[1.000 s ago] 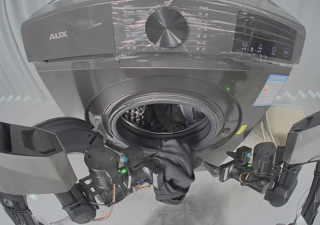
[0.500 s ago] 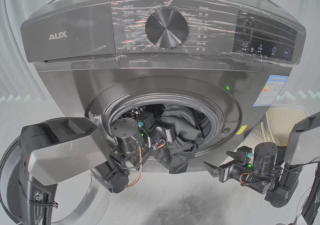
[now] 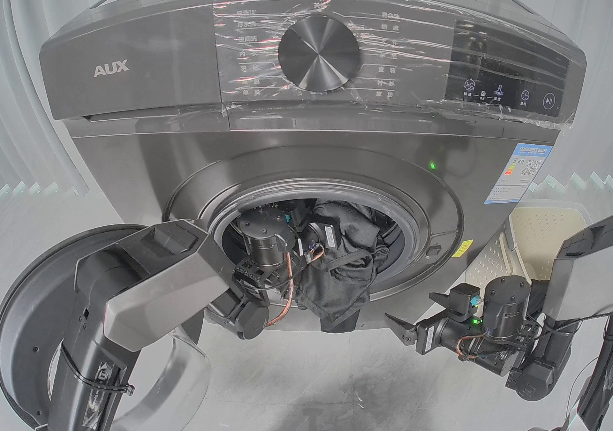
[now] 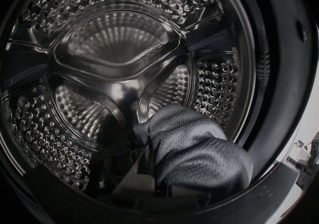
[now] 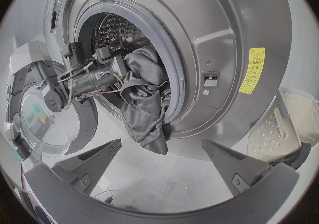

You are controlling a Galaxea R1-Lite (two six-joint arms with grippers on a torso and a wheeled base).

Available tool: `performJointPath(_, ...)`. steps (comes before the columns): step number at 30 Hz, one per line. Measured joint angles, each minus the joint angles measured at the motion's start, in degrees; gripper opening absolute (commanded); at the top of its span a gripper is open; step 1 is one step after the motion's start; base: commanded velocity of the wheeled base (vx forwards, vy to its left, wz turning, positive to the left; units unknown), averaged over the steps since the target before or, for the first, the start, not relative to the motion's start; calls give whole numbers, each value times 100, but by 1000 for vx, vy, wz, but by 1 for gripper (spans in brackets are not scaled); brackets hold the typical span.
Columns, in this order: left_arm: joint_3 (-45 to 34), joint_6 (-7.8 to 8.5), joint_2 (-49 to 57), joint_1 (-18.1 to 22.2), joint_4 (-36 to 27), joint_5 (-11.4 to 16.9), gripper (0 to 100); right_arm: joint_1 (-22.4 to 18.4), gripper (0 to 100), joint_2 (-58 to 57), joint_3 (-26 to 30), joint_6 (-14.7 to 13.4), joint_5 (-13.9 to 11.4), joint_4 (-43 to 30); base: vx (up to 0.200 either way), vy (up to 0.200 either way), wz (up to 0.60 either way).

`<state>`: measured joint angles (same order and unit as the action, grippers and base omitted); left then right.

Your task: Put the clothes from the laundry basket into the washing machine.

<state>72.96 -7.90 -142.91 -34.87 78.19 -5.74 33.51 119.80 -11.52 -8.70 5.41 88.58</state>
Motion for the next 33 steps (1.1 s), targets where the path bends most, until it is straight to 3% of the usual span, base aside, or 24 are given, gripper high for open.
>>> performJointPath(8, 1328, 18, -519, 96, -752, -96, 0, 35, 100, 0, 6, 0, 2, 0, 0, 0, 0)
performJointPath(18, 3445, 49, -1287, 380, -1671, -627, 0, 46, 100, 10, 4, 1, -5, 0, 0, 0, 0)
performJointPath(25, 3881, 62, -1564, 522, -1882, -791, 0, 57, 100, 24, 2, -5, -5, 0, 0, 0, 0)
performJointPath(26, 3892, 62, -1584, 527, -1875, -796, 100, 57, 100, 27, 2, -5, -5, 0, 0, 0, 0)
performJointPath(33, 3808, 57, -1637, 505, -1838, -797, 100, 57, 100, 27, 11, 0, -5, 0, 0, 0, 0)
